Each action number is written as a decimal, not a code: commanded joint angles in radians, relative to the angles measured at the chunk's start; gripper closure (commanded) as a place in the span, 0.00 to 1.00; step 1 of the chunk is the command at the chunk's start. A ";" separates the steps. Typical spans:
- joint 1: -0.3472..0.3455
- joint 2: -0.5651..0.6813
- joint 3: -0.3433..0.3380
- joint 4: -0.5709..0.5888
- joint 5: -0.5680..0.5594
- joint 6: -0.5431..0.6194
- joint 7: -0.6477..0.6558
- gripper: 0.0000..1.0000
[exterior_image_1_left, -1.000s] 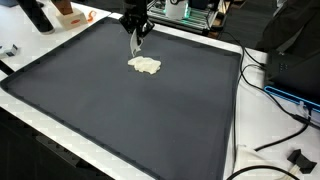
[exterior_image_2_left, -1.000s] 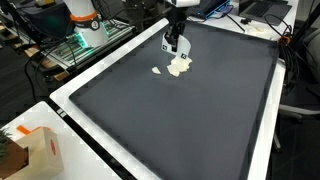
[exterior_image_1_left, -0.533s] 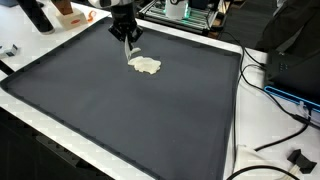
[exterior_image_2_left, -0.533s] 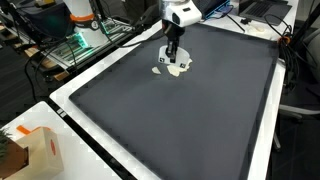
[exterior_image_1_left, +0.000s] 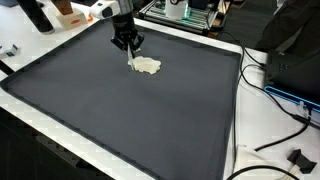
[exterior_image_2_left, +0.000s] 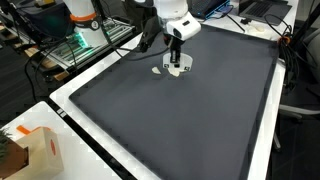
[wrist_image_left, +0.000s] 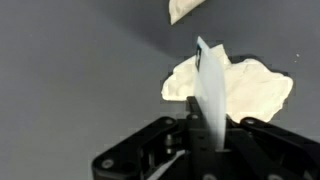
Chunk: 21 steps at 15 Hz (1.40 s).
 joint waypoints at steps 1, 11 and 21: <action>-0.034 0.018 0.034 -0.003 0.044 0.017 -0.063 0.99; -0.048 0.027 0.031 -0.017 0.040 0.022 -0.068 0.99; -0.091 0.066 0.072 -0.049 0.138 0.113 -0.174 0.99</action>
